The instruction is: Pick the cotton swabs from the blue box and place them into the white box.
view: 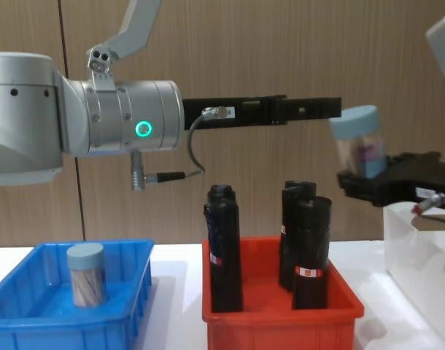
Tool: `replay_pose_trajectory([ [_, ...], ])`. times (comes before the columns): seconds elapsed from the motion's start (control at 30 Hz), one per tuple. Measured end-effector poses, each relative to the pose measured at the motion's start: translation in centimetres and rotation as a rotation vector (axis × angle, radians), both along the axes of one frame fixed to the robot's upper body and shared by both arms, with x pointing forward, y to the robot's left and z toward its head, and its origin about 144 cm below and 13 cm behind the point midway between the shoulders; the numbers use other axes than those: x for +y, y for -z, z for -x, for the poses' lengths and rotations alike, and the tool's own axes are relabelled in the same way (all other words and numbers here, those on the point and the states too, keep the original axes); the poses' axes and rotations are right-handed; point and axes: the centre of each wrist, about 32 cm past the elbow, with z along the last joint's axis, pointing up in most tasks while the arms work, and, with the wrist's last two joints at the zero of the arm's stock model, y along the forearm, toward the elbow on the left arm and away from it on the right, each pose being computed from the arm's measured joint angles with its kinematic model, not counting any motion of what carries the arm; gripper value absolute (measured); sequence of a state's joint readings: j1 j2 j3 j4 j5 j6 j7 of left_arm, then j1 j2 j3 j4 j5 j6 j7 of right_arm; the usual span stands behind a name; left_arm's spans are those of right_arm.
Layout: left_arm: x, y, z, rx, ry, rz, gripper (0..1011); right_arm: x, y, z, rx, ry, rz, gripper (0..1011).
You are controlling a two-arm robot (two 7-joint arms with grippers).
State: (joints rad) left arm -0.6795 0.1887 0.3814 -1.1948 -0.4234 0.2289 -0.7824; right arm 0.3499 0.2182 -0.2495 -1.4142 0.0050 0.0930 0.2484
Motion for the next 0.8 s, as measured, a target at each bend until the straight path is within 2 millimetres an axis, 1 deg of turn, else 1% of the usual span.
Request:
replay_pose_trajectory([
  [0.27,0.0,0.0,0.0,0.0,0.0,0.0,1004,-2.1,0.7,-1.2,0.018,0.104,-0.008,628],
  [0.3,0.0,0.0,0.0,0.0,0.0,0.0,1004,-2.6,0.8,-1.4,0.022,0.127,-0.008,628],
  [0.33,0.0,0.0,0.0,0.0,0.0,0.0,1004,-2.6,0.8,-1.4,0.022,0.127,-0.008,628],
  [0.4,0.0,0.0,0.0,0.0,0.0,0.0,1004,-3.5,1.0,-2.0,0.029,0.168,-0.009,628],
  [0.6,0.0,0.0,0.0,0.0,0.0,0.0,1004,-5.4,1.6,-3.0,0.047,0.248,-0.01,628],
  [0.63,0.0,0.0,0.0,0.0,0.0,0.0,1004,-5.4,1.6,-3.0,0.047,0.248,-0.01,628],
  [0.7,0.0,0.0,0.0,0.0,0.0,0.0,1004,-6.2,1.9,-3.5,0.059,0.281,-0.009,628],
  [0.8,0.0,0.0,0.0,0.0,0.0,0.0,1004,-6.7,2.2,-3.8,0.067,0.299,-0.009,628],
])
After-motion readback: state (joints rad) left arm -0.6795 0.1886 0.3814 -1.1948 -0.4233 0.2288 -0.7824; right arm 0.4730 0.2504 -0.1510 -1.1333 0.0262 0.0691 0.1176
